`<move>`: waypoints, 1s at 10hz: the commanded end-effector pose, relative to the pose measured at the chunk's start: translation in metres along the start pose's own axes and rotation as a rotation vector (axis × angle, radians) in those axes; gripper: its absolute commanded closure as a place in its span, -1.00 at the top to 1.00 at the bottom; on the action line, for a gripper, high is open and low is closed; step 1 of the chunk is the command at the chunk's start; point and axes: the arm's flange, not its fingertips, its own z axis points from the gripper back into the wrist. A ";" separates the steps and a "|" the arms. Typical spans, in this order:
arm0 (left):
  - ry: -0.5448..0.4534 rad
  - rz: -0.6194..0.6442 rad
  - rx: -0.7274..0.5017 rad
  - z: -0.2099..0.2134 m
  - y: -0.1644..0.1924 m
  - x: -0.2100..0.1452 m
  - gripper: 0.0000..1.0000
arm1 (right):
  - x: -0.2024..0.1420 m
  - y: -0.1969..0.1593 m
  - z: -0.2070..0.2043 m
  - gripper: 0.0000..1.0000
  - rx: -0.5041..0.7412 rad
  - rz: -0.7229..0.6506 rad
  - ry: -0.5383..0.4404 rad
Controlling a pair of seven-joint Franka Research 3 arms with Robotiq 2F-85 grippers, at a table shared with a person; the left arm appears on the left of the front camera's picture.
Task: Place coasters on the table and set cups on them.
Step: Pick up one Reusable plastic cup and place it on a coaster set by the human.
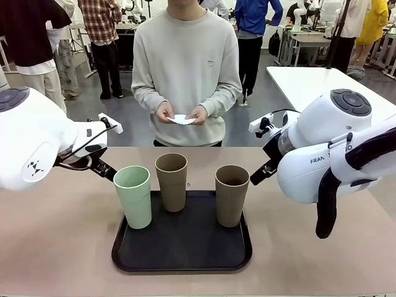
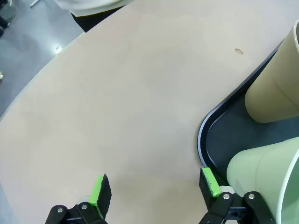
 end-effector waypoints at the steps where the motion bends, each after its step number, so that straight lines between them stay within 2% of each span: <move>1: 0.000 0.000 0.000 0.000 0.000 0.000 1.00 | 0.000 0.000 0.000 1.00 0.000 0.000 0.000; 8: 0.000 0.000 0.000 0.000 0.000 0.000 1.00 | 0.000 0.000 0.000 1.00 0.000 0.000 0.000; 9: 0.017 -0.001 0.067 0.016 0.018 0.004 1.00 | 0.004 0.001 0.014 1.00 -0.016 -0.014 0.015; 10: 0.017 0.002 0.049 0.043 0.026 0.002 1.00 | 0.002 0.009 0.038 1.00 -0.036 0.010 0.052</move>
